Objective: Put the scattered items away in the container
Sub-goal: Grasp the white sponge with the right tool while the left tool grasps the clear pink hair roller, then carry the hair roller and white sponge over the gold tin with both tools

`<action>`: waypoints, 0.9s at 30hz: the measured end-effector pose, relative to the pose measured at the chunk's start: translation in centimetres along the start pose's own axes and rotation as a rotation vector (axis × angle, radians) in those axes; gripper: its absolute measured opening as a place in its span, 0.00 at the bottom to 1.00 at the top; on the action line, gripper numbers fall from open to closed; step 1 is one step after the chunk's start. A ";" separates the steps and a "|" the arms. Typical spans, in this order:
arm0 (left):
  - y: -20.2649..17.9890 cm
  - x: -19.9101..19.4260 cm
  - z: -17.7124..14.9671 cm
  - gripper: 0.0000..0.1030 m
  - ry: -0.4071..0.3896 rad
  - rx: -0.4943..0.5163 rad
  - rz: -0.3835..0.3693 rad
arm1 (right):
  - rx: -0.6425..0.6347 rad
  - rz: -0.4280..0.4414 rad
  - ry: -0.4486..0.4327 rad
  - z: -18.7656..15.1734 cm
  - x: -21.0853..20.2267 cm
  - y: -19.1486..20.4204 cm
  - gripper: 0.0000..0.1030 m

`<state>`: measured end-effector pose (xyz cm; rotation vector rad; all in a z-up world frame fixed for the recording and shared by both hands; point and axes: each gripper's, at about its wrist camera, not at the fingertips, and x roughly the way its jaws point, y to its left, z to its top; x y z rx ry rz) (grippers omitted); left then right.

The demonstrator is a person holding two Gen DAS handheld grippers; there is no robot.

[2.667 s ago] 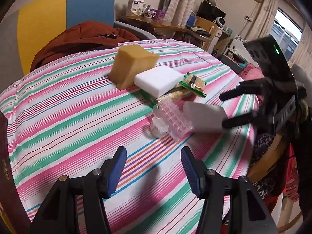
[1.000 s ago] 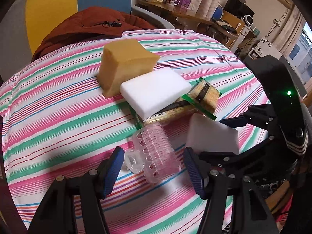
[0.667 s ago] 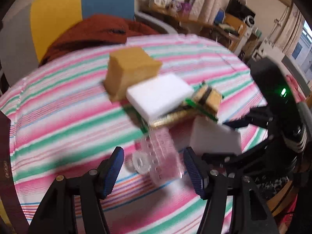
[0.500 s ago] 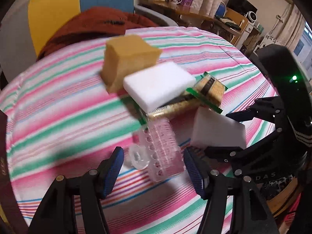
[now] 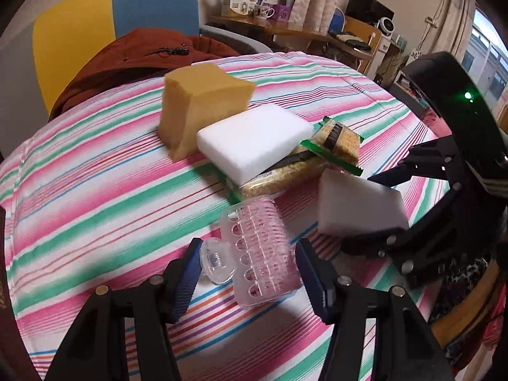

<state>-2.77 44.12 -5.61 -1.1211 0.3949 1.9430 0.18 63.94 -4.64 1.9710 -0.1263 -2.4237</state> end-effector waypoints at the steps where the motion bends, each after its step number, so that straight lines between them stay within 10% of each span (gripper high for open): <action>1: 0.3 -0.3 -0.3 0.58 -0.008 0.002 0.005 | 0.001 0.001 -0.001 0.1 0.0 0.0 0.81; 19: 6.4 -6.6 -6.7 0.56 -0.083 -0.003 0.117 | 0.095 -0.035 -0.150 -0.8 -1.8 9.1 0.73; 27: 7.9 -6.4 -7.0 0.57 -0.100 -0.052 0.052 | 0.161 -0.081 -0.240 -5.6 -1.5 12.4 0.80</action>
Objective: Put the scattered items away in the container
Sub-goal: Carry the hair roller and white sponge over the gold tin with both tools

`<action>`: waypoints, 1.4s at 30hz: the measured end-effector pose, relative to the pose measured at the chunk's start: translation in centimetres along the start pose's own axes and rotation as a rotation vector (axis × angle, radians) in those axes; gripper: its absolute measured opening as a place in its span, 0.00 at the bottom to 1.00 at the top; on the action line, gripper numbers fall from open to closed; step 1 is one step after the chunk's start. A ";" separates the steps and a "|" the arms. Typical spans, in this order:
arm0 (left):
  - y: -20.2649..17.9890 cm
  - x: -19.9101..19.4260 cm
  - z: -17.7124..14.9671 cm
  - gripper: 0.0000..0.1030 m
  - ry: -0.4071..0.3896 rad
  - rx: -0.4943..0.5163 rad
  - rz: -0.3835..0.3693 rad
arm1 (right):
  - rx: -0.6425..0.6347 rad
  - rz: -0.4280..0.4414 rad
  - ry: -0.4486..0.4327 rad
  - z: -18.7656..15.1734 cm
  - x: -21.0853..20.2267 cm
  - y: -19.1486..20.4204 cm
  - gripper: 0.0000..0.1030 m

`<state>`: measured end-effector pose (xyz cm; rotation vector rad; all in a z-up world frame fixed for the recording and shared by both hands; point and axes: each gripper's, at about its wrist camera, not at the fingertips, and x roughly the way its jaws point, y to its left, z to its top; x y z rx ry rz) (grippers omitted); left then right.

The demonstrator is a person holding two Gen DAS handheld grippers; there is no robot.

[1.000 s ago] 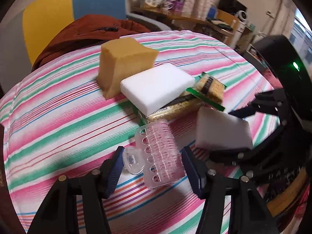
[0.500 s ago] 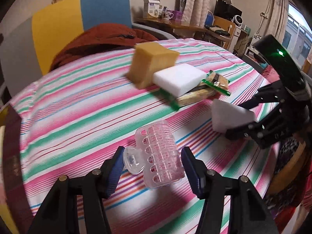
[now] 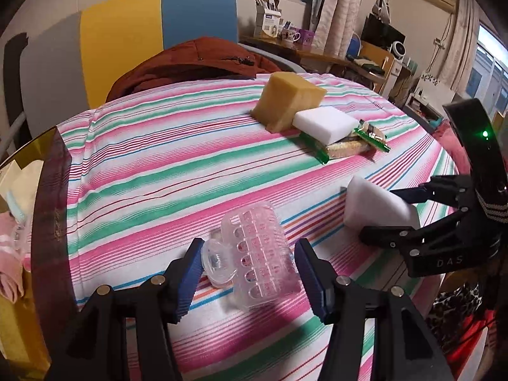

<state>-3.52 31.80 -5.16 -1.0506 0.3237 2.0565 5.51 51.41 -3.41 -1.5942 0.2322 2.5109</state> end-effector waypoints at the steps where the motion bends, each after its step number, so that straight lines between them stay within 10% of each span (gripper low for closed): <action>1: 0.0 0.0 0.0 0.57 -0.005 -0.001 -0.007 | -0.001 0.018 -0.017 -0.2 -0.1 -0.2 0.85; 8: -0.4 0.7 -0.6 0.58 -0.022 0.022 0.009 | -0.065 0.003 -0.106 -2.8 0.8 1.1 0.98; 14: -0.4 0.5 -0.9 0.58 -0.045 0.019 0.022 | -0.034 -0.006 -0.168 -3.2 0.5 1.2 0.75; 26: 0.3 -4.4 -1.6 0.57 -0.144 0.002 0.007 | 0.091 0.081 -0.241 -3.3 0.0 3.5 0.71; 42: 15.2 -16.1 -6.5 0.57 -0.281 -0.274 0.257 | -0.060 0.388 -0.322 1.7 -2.4 18.5 0.72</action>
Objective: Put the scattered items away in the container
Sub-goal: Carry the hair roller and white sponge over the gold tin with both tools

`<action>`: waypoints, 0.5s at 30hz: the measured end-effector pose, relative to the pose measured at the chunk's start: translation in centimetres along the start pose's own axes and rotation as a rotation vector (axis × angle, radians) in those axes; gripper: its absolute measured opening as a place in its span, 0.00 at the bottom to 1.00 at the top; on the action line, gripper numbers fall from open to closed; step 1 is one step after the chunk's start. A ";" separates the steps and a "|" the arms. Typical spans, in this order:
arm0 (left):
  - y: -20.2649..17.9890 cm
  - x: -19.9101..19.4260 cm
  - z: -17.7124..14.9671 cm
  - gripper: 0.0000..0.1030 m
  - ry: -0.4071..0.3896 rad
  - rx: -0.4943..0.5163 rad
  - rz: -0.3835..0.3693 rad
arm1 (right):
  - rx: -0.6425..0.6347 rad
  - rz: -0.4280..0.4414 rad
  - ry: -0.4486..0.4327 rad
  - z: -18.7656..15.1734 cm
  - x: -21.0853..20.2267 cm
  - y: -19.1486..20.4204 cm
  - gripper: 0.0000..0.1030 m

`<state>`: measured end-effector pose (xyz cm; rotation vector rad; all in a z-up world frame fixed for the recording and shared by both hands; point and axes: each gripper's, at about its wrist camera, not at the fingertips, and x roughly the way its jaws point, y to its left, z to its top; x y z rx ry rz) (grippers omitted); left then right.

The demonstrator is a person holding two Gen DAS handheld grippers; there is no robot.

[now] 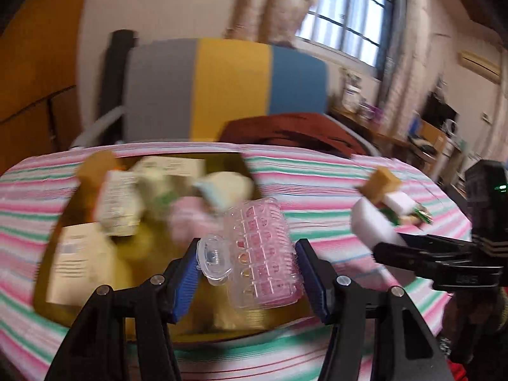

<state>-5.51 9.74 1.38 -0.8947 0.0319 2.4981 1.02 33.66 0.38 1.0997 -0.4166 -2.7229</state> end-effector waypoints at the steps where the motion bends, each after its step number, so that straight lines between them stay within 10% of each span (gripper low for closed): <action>1: 0.9 -0.1 -0.1 0.57 -0.001 -0.012 0.018 | -0.019 0.010 0.004 0.5 0.8 1.4 0.72; 15: 6.9 2.4 -1.7 0.58 0.075 -0.067 0.070 | -0.127 0.003 0.078 1.2 8.4 9.3 0.72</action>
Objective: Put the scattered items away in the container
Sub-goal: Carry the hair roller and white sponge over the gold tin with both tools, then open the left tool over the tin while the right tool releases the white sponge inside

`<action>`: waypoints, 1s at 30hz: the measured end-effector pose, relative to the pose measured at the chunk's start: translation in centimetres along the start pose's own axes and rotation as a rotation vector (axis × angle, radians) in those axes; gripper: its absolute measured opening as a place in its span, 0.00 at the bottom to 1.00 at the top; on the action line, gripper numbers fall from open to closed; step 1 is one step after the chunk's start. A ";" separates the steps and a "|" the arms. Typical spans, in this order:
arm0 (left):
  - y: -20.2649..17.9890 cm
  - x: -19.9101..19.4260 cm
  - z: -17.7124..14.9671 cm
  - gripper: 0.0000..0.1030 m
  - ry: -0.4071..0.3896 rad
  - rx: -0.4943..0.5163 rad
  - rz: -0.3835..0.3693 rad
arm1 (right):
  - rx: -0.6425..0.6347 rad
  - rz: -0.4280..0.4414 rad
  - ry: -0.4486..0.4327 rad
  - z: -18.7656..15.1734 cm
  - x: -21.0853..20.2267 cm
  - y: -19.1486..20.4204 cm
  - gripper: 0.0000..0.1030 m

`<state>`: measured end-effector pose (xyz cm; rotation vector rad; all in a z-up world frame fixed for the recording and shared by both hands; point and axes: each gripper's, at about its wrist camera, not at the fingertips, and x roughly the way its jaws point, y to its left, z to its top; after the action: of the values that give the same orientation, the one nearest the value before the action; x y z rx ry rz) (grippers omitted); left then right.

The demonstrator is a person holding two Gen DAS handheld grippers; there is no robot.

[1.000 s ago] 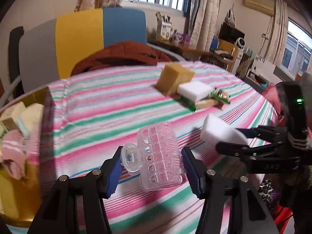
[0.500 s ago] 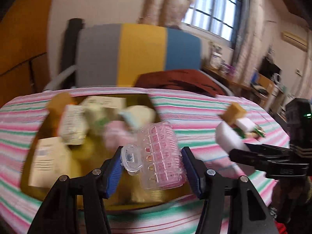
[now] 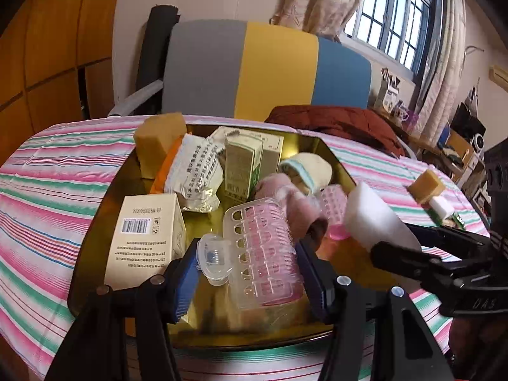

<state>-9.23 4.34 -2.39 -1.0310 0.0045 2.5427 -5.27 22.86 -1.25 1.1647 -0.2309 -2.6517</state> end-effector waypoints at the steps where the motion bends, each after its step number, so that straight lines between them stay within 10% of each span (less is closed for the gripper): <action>1: 0.1 0.2 0.0 0.58 0.006 0.005 0.005 | -0.003 -0.014 -0.002 -0.1 0.3 0.1 0.73; 30: 2.0 -0.8 -0.9 0.60 -0.028 -0.026 0.026 | -0.080 0.026 -0.014 -0.7 1.2 2.6 0.83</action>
<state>-8.78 2.09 -2.78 -1.0116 -0.0226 2.5865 -5.14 20.04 -1.96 1.1112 -0.1399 -2.6219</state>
